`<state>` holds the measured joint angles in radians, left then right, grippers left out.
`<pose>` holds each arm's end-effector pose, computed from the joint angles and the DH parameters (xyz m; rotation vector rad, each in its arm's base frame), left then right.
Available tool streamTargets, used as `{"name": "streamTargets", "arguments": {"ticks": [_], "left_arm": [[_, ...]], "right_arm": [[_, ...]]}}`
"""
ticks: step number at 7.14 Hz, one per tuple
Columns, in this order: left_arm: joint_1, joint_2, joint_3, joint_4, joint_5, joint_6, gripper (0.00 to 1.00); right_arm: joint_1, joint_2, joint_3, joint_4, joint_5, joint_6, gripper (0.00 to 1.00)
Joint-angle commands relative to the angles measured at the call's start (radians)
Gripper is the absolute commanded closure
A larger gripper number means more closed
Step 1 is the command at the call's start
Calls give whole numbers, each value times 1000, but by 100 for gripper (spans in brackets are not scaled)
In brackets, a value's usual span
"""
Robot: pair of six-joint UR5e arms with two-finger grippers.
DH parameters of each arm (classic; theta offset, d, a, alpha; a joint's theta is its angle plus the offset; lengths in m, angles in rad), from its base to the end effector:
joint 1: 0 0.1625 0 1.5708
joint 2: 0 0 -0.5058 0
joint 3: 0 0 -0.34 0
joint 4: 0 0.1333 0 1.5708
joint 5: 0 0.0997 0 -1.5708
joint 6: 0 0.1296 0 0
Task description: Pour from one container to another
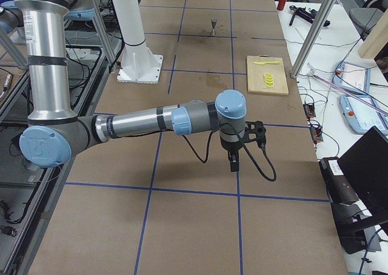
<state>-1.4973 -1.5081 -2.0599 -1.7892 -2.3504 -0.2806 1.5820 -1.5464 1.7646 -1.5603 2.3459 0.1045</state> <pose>-0.0118 -0.4149 0.5404 0.4681 0.8455 0.0605 0.0478 -0.4619 0.6621 0.1808 -0.7807 0.0208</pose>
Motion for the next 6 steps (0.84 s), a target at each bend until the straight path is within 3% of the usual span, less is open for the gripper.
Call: {"name": "streamTargets", "arguments": {"ticks": [1, 4, 5, 6], "left_arm": [[151, 5, -194, -9, 143, -274, 0], [583, 60, -281, -77, 548, -750, 0], [682, 150, -285, -199, 653, -847, 0], [810, 236, -282, -319, 821, -970, 0]], "right_arm": [[-2, -8, 3, 3, 4, 27, 0], [-8, -1, 71, -13, 33, 111, 0], [-13, -6, 103, -36, 48, 138, 0], [-45, -8, 192, -105, 40, 196, 0]]}}
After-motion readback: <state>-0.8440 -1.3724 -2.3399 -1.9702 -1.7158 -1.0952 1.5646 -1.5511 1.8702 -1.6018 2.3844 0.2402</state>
